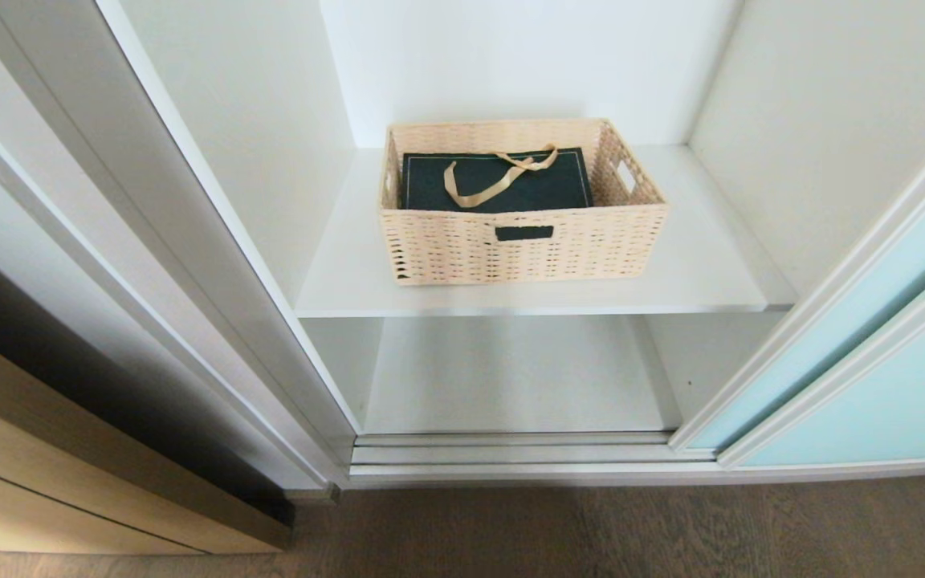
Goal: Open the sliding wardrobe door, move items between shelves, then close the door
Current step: Place the basket on the lower shelf
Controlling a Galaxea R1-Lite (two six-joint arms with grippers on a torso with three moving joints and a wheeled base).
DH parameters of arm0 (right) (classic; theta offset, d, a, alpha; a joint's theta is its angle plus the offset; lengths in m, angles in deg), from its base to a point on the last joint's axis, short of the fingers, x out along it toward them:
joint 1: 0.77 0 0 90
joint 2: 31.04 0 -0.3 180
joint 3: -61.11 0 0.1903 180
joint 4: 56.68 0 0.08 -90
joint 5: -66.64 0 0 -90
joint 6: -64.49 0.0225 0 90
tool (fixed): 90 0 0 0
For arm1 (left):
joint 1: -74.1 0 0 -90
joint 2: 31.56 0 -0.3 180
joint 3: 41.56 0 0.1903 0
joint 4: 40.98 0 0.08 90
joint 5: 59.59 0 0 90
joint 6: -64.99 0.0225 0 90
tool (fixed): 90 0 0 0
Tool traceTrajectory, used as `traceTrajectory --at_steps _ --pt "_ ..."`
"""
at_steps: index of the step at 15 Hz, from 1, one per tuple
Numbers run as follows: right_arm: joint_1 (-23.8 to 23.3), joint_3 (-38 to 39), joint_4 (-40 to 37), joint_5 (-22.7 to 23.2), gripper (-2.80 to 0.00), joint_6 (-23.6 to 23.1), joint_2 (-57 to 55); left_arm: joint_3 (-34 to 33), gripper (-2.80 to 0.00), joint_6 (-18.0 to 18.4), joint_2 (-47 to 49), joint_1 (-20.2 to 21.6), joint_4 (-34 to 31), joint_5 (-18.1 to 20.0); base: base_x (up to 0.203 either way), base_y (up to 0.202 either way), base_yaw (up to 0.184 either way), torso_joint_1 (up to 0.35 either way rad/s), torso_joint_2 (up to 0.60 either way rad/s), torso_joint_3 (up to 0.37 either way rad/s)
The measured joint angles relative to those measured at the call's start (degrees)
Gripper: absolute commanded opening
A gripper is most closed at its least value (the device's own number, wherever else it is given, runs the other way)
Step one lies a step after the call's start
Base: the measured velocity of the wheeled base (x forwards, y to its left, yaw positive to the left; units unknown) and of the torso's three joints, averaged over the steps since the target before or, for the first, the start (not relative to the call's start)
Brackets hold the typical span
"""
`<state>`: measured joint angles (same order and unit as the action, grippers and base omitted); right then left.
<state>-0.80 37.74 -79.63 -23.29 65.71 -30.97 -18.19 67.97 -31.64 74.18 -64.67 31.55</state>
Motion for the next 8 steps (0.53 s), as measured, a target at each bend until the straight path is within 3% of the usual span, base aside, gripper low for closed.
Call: traceTrajectory --at_steps 8 --pt "0.0 0.0 0.0 0.0 -2.8 0.0 0.0 0.0 -2.8 0.0 0.1 0.0 0.0 0.0 0.0 0.0 0.0 0.0 0.0 0.0"
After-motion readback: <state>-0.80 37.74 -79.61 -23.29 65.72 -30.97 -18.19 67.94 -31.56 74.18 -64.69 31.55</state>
